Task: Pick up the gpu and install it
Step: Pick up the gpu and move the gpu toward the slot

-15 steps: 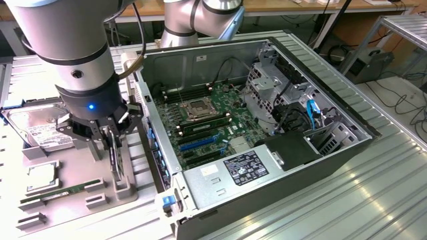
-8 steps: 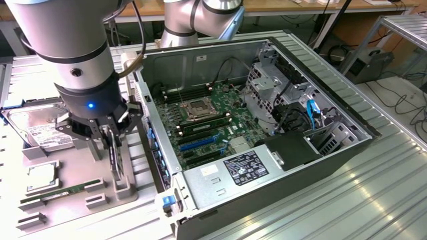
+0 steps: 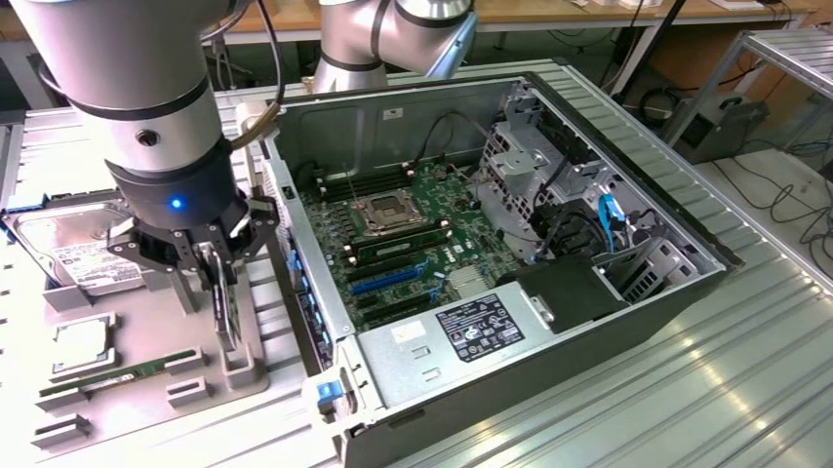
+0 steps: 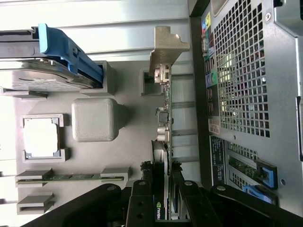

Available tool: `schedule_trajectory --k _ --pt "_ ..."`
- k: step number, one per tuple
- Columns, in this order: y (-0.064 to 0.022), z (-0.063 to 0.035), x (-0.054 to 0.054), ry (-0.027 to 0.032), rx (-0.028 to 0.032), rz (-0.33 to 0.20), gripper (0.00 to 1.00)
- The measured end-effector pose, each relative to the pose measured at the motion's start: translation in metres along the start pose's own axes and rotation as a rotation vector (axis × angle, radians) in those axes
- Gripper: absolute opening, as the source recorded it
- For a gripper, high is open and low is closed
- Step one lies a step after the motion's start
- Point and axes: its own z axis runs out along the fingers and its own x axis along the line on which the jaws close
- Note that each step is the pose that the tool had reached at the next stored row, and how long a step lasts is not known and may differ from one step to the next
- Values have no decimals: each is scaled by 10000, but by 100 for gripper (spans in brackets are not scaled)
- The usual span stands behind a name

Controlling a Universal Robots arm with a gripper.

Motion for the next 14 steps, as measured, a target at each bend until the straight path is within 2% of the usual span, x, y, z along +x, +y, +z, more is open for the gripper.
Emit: schedule_trajectory --k 14 --pt "2 -43 -1 0 0 0 26"
